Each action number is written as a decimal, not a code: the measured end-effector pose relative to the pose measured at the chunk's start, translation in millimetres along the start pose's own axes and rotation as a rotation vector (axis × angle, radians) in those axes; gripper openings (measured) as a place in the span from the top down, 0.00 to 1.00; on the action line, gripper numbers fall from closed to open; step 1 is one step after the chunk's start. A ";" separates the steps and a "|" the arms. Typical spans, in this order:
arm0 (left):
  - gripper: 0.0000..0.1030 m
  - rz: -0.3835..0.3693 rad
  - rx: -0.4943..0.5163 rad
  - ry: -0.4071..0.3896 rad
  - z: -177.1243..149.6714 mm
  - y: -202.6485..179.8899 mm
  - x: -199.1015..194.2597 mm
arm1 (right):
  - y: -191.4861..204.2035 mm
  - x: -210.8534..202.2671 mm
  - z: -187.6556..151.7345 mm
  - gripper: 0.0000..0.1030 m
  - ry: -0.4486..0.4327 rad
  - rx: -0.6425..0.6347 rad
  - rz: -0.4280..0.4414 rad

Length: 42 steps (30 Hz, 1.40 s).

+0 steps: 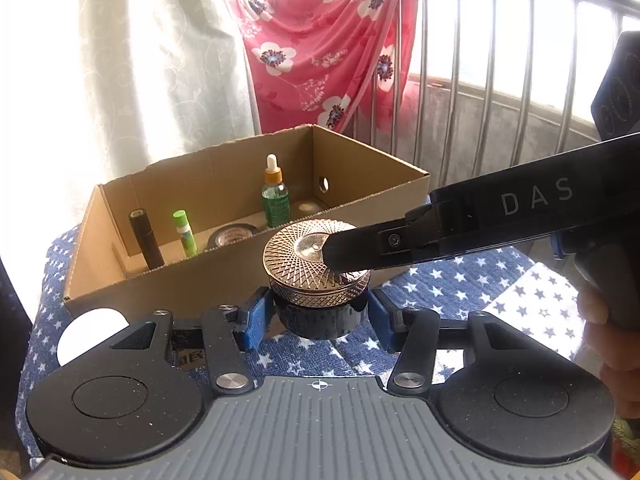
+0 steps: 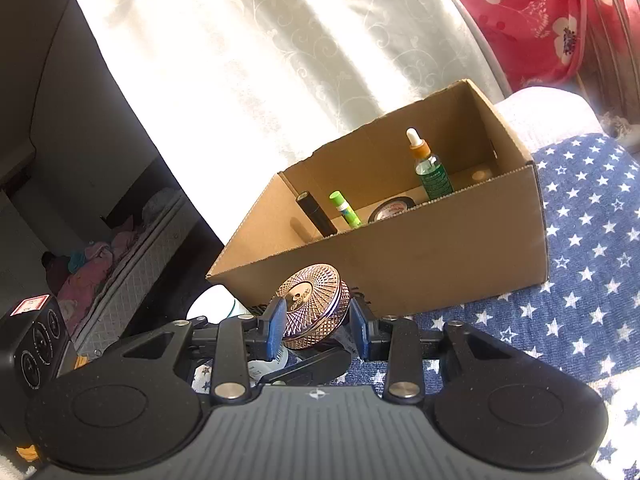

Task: Organize rigid objects
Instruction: 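Lift the rose-gold jar with the right tool and carry it into the box, then lower the jar onto the box floor and open the right tool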

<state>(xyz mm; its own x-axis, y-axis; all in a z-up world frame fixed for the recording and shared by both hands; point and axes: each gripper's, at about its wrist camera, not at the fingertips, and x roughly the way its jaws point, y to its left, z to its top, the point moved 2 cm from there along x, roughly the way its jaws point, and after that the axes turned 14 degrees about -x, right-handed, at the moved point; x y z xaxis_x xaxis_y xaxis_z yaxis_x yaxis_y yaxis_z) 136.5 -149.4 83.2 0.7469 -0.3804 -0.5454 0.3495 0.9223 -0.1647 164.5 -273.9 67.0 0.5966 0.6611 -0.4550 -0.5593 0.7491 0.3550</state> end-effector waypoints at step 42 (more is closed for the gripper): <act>0.44 -0.024 -0.326 0.247 77.8 31.6 153.6 | -84.5 119.2 93.3 0.65 0.329 -0.248 -0.150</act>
<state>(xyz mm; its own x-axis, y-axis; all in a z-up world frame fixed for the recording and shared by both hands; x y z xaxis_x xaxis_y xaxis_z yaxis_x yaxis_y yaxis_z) 306.3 -184.0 58.1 0.5682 -0.4110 -0.7128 0.1381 0.9016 -0.4098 336.6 -254.4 59.0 0.4889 0.4669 -0.7368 -0.6256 0.7763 0.0768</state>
